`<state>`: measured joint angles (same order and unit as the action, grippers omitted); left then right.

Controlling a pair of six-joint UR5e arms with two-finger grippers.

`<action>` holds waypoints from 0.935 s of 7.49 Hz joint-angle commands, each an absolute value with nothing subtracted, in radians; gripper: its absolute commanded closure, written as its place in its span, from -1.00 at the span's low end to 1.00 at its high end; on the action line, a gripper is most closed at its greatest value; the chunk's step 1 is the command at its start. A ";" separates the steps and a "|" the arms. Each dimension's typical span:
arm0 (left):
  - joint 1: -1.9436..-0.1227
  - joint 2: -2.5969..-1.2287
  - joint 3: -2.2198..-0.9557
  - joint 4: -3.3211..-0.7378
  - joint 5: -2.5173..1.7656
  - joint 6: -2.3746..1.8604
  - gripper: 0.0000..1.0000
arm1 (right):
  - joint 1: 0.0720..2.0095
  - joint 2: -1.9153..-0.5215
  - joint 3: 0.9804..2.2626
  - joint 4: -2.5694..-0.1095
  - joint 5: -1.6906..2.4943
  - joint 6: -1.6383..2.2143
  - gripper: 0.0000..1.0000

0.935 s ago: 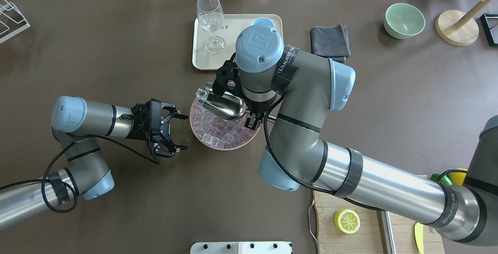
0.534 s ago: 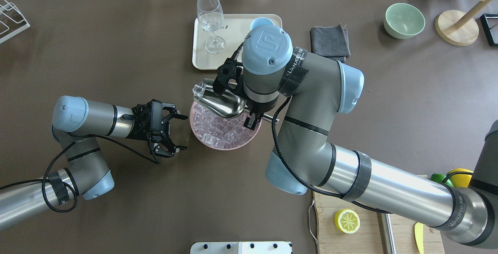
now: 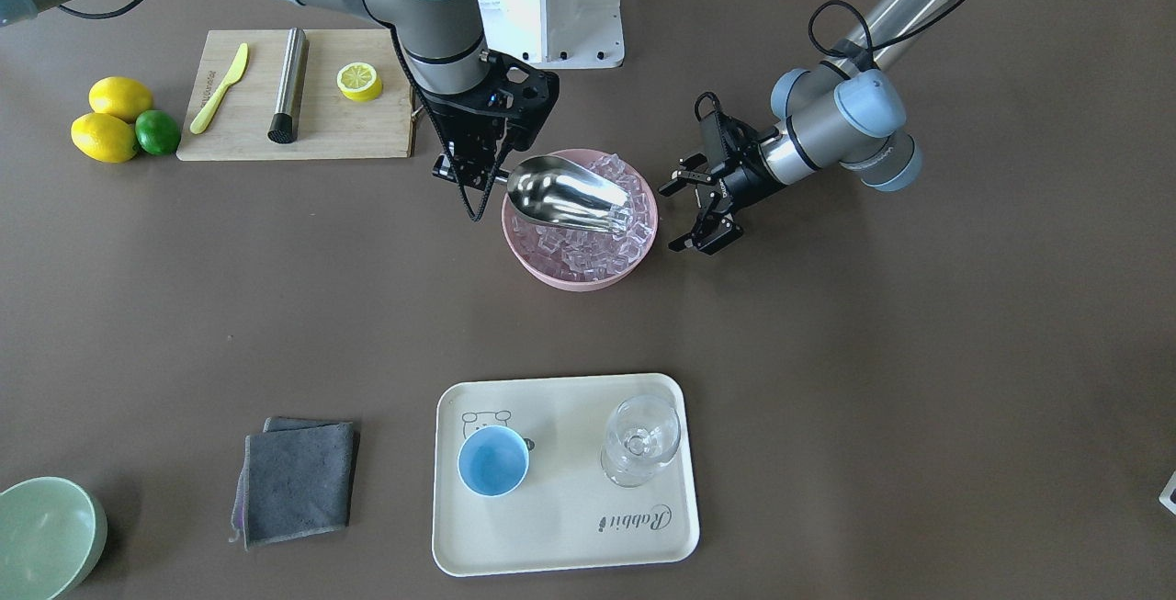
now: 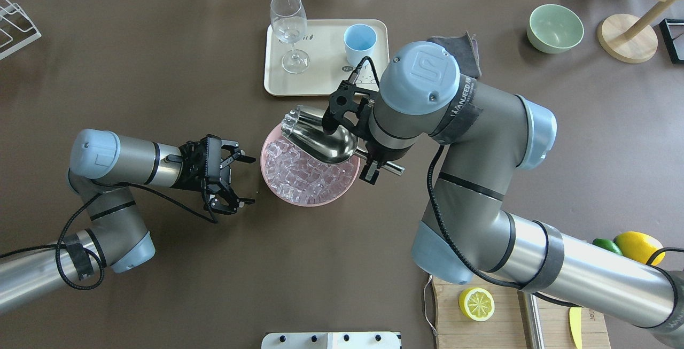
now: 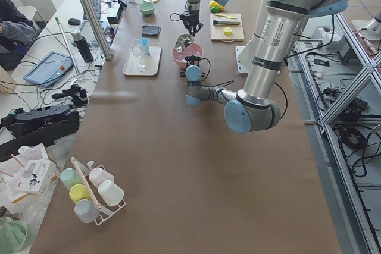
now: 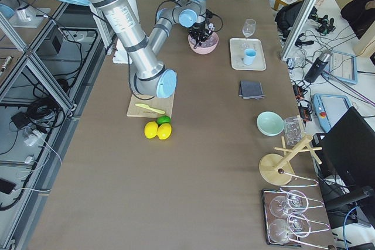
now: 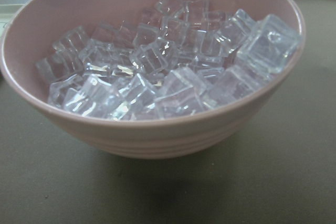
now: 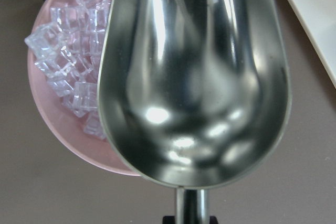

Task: Put ice in cup with scoop
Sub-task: 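Lift the scoop out of the bowl while the left gripper withdraws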

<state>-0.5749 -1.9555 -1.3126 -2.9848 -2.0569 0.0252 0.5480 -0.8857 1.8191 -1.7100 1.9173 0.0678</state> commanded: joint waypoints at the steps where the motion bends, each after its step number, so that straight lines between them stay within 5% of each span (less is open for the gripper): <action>1: -0.627 -1.947 -1.325 -2.924 -2.103 0.025 -0.96 | 0.619 -0.974 1.911 -1.652 1.930 0.092 1.00; 7: -0.848 -1.682 -1.661 -2.523 -2.175 0.023 -0.96 | 0.776 -1.035 1.852 -1.482 1.997 0.236 1.00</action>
